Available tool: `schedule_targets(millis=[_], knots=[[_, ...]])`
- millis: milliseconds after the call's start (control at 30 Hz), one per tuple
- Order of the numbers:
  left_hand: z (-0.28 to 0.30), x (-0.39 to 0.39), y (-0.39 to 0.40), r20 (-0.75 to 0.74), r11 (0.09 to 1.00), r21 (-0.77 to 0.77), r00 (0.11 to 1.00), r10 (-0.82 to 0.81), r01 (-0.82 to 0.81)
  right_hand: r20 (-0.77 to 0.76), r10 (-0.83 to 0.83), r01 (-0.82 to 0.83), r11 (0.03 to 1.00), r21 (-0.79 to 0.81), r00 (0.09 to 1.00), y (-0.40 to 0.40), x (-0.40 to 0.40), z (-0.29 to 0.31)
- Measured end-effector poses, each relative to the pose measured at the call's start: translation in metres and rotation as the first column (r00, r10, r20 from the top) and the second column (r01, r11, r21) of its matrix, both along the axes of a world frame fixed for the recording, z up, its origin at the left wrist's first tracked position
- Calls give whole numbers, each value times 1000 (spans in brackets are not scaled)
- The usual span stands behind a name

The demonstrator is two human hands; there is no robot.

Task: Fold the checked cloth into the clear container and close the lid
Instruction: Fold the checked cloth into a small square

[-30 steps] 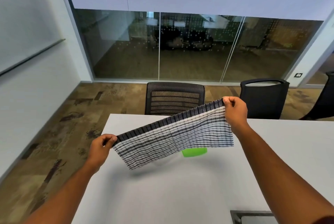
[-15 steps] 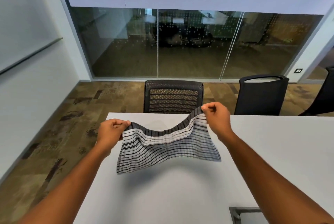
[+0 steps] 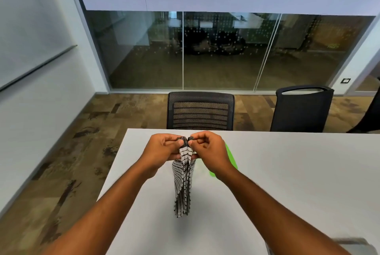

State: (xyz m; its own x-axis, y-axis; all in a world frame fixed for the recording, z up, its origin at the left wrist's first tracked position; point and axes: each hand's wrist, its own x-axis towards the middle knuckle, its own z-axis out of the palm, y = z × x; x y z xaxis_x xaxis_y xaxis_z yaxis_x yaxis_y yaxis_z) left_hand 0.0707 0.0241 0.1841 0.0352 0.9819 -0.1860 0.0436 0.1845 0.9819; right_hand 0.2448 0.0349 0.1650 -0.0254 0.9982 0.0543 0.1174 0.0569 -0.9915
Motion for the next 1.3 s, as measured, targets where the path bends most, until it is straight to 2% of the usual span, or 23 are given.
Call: schedule_targets(millis=[67, 267, 500, 667, 800, 933, 1133, 1233, 1300], knots=[[-1, -1, -2, -33, 1000, 0, 999, -13, 13, 7, -8, 8, 1000, 7, 1000, -3, 2, 1], [-3, 5, -5, -128, 990, 67, 983, 134, -126, 18, -38, 36, 997, 72, 999, -12, -1, 4], [-4, 14, -10, -209, 984, 159, 972, 107, -75, -60, -12, 17, 997, 80, 998, -21, -5, -1], [-9, 10, -11, -183, 988, 147, 979, 84, -57, -49, -1, 6, 993, 117, 999, -22, -4, -9], [-6, 13, -16, -185, 980, 191, 983, -20, 56, 10, -48, 45, 986, 160, 999, -21, -1, -9], [-8, 7, -12, -228, 970, 221, 973, -45, 97, 147, -72, 38, 974, 225, 986, -19, 3, -5], [-19, -5, -11, -323, 957, 274, 946, -4, 98, 262, 109, -171, 959, 227, 959, -10, 23, -13], [-22, -8, -15, -357, 935, 333, 934, 6, 121, 270, 46, -91, 983, 158, 962, -3, 36, -21], [-21, -9, -19, -376, 909, 392, 926, 22, 138, 249, 89, -109, 992, 67, 964, 1, 45, -28]])
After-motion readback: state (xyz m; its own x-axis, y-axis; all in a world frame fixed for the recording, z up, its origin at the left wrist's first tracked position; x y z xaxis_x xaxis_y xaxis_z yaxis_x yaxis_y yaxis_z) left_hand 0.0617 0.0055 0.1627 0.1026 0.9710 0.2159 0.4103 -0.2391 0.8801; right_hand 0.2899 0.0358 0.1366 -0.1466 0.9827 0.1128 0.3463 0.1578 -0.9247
